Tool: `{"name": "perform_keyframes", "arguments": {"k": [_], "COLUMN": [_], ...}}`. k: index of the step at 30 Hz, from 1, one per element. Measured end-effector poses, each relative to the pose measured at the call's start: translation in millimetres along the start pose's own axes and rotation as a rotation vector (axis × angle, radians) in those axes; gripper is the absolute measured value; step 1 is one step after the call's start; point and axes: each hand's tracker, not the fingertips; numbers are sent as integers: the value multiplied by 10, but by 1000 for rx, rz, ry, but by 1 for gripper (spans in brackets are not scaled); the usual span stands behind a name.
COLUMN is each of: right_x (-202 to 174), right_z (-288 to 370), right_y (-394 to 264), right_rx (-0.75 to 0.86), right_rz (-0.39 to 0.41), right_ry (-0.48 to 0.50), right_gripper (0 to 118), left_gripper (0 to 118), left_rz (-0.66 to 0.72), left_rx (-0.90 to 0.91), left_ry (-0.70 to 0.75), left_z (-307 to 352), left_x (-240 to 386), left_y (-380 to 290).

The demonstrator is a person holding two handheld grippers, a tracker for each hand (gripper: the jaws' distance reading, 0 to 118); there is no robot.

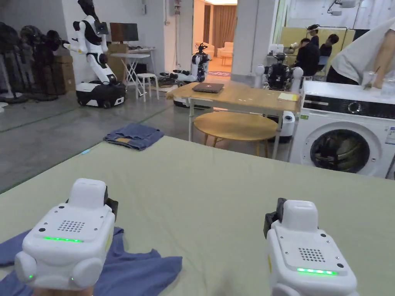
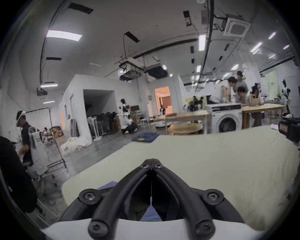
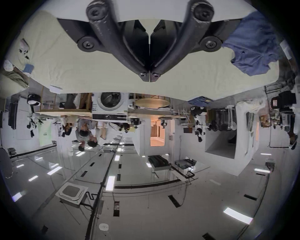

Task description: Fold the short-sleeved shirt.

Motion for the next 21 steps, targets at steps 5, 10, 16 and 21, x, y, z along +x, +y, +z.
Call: {"name": "perform_keyframes", "arguments": {"k": [5, 10, 16, 21], "right_x": [-328, -443, -395, -344], "right_z": [12, 117, 97, 80], "right_y": [-48, -157, -296, -401], "right_rx": [-37, -44, -82, -121], "right_rz": [14, 56, 86, 93], "right_ry": [84, 115, 122, 117], "right_gripper": [0, 0, 0, 0], "left_gripper": [0, 0, 63, 59], "left_rz": [-8, 102, 181, 161], "left_rx": [-244, -520, -790, -828], "left_ry": [-46, -187, -315, -282], "left_z": [-110, -388, -743, -904], "left_x": [-460, -897, -1108, -1079], "left_y": [-236, -631, -990, -1173]}}
